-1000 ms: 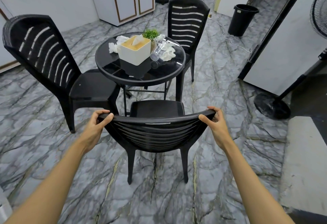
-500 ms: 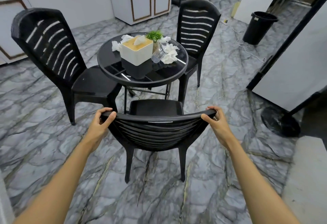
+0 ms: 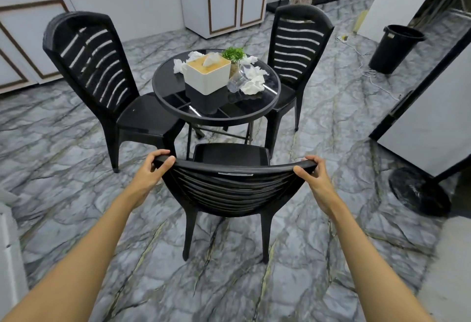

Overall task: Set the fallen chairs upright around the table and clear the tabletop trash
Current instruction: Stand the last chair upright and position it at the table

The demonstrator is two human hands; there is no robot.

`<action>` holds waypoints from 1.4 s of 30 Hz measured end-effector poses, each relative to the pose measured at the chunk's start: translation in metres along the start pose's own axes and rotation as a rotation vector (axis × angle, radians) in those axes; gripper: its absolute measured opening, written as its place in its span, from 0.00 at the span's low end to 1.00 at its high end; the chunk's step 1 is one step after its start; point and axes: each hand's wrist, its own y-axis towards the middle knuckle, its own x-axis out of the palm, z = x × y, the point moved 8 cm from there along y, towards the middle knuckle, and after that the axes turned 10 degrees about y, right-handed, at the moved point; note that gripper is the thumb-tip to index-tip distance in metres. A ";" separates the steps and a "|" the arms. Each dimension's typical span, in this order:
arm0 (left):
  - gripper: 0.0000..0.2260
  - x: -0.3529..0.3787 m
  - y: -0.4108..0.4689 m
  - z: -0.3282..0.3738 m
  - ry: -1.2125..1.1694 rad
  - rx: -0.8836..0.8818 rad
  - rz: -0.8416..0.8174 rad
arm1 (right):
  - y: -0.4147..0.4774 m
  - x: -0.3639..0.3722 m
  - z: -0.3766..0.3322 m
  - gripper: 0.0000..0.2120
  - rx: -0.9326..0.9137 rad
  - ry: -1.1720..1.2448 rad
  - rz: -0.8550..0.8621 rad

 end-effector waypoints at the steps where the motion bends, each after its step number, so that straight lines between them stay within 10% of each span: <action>1: 0.16 0.000 -0.001 0.000 0.044 -0.015 -0.019 | -0.001 0.000 -0.003 0.35 0.025 -0.032 -0.020; 7: 0.39 -0.006 -0.006 0.018 0.368 -0.003 -0.065 | 0.000 0.015 -0.043 0.25 0.064 -0.406 -0.068; 24: 0.25 -0.267 -0.021 -0.081 0.697 -0.321 0.083 | 0.032 0.514 -0.014 0.32 -0.256 -1.012 -0.838; 42: 0.26 -0.525 0.170 -0.187 0.946 -0.397 -0.033 | 0.157 0.867 0.023 0.29 -0.406 -1.306 -0.855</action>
